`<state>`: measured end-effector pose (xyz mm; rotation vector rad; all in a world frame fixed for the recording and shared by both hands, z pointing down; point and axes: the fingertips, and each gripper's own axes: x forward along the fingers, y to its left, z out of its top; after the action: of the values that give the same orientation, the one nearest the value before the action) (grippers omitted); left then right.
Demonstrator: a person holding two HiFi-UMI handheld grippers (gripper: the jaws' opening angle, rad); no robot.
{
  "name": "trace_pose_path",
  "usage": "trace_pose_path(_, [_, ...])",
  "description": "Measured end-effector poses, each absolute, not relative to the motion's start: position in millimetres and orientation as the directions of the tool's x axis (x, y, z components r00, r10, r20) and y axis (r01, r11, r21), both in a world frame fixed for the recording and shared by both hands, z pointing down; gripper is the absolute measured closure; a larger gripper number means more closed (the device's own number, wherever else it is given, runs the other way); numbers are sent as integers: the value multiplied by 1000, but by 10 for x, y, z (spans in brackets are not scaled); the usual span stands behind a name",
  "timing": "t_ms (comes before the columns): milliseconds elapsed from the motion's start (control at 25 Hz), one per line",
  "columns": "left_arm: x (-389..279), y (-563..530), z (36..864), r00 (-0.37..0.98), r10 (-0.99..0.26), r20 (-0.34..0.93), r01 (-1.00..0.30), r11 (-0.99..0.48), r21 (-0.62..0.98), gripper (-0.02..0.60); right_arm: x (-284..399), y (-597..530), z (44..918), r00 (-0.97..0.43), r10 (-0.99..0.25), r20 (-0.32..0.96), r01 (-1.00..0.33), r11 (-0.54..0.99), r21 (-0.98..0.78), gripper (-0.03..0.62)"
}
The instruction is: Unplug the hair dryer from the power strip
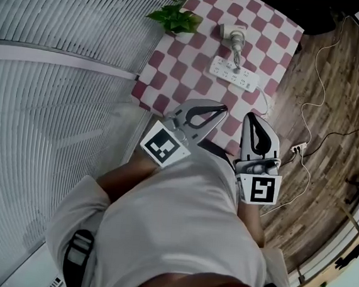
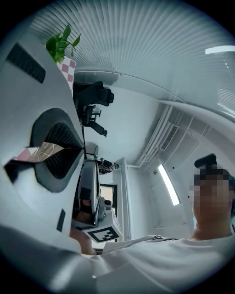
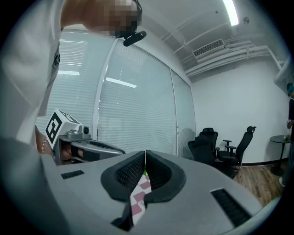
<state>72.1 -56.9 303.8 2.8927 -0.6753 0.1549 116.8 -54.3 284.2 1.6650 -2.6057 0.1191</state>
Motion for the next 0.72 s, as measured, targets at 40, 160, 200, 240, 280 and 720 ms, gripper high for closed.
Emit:
trace_pose_path(40, [751,-598,3052,890,-433,143,-451,-882,138,551,1196,-569,2848,-423,-902,80,-906,421,-44,562])
trace_pose_path(160, [827,-680,3085,883,-446,145,-464,-876,130,551,1278,-621,2927,-444,-891,96,-896,443,-31,562])
trace_pose_path(200, [845,-704,3100,881,-450,147,-468,-875,126,551,1303,-640,2951,-449,-888,99,-893,449,-26,562])
trace_pose_path(240, [859,-728,3119,879,-453,150,-471,-873,122,551,1324,-668,2960,-448,-889,97,-894,448,-29,562])
trace_pose_path(280, [871,-754,3138,877,-456,154,-474,-872,119,551,1341,-699,2962,-445,-890,95,-895,444,-35,562])
trace_pose_path(720, [879,-1003,3327,891,-398,220,-423,-902,82,551,1324,-965,3122,-415,-903,112,-909,416,-23,562])
